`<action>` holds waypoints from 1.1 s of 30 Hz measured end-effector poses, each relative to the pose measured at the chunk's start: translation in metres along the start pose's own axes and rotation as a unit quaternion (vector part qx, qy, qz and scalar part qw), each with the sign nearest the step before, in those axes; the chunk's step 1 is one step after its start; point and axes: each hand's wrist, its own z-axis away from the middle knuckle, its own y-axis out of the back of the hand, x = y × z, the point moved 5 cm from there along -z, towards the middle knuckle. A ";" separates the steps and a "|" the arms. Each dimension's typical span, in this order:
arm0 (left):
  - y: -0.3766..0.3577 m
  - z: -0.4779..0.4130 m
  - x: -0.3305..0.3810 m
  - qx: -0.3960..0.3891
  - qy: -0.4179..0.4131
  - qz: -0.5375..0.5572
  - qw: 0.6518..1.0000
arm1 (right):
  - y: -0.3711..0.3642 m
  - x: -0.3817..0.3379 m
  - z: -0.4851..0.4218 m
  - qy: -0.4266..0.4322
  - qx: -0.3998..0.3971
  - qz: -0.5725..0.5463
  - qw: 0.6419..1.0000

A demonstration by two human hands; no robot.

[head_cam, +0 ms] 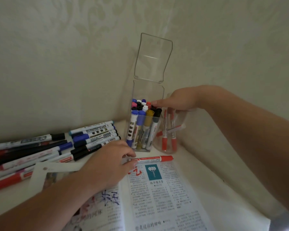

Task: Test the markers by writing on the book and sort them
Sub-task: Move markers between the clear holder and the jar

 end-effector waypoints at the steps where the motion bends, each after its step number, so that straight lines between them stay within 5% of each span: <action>1: 0.000 0.001 0.000 -0.003 0.001 0.000 1.000 | 0.000 0.000 -0.001 0.009 0.018 0.020 1.000; 7: 0.001 0.002 0.002 -0.011 0.004 -0.003 1.000 | 0.002 0.001 0.004 0.043 0.094 0.071 0.992; 25: 0.002 0.003 0.003 -0.030 0.016 0.001 0.999 | 0.004 0.018 0.018 0.087 0.017 -0.083 0.993; 29: 0.002 0.004 0.001 -0.032 0.019 0.008 0.999 | 0.026 0.013 0.029 0.071 0.117 -0.064 0.989; 33: 0.007 0.005 0.002 -0.008 0.022 0.031 0.999 | 0.061 0.023 0.058 0.108 0.195 -0.180 0.958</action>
